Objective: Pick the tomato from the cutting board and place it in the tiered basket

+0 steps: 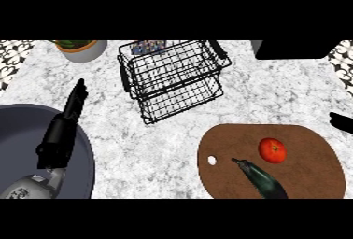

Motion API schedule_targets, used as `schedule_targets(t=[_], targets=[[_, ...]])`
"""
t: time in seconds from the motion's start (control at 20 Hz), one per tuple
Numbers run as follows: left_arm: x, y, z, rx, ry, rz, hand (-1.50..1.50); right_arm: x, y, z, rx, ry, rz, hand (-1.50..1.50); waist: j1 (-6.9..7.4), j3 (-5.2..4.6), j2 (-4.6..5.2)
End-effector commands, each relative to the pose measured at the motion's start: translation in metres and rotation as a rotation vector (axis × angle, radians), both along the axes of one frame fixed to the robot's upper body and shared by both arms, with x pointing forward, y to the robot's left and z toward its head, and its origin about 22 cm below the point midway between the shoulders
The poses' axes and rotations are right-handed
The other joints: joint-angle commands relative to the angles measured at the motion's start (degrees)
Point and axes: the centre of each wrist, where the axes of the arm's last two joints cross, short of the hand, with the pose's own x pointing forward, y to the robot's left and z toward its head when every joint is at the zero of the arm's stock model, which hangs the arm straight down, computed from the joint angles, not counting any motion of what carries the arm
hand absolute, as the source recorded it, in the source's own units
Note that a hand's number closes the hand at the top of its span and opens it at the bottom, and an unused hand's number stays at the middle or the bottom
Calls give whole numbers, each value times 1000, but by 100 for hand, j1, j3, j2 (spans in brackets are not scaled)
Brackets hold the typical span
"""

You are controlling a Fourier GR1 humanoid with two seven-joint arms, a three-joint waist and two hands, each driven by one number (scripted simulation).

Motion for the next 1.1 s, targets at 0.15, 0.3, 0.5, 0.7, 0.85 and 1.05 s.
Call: schedule_targets(t=[0.15, 0.3, 0.5, 0.7, 0.85, 1.05], targets=[[11, -28, -3, -144, 35, -6, 0, -2, 11, -8, -112, 75, -33, -150, -28, -127, 76], [-1, -40, -12, -152, 39, -18, 0, -7, 21, -17, -131, 76, -60, -150, -6, -126, 72], [-1, -33, -17, -141, 41, -13, 0, -10, 26, -18, -174, 27, -68, -150, -16, -126, 66], [13, -22, -9, -161, 31, 4, 0, 8, 7, -8, -223, 20, -75, -150, -13, -126, 83], [13, -31, -7, -155, 25, -9, 0, -1, 21, -22, -237, 10, -42, -150, -34, -122, 70], [11, -44, -14, -143, 41, -31, 0, 7, 27, -24, -277, -40, 25, -150, 6, -120, 88]])
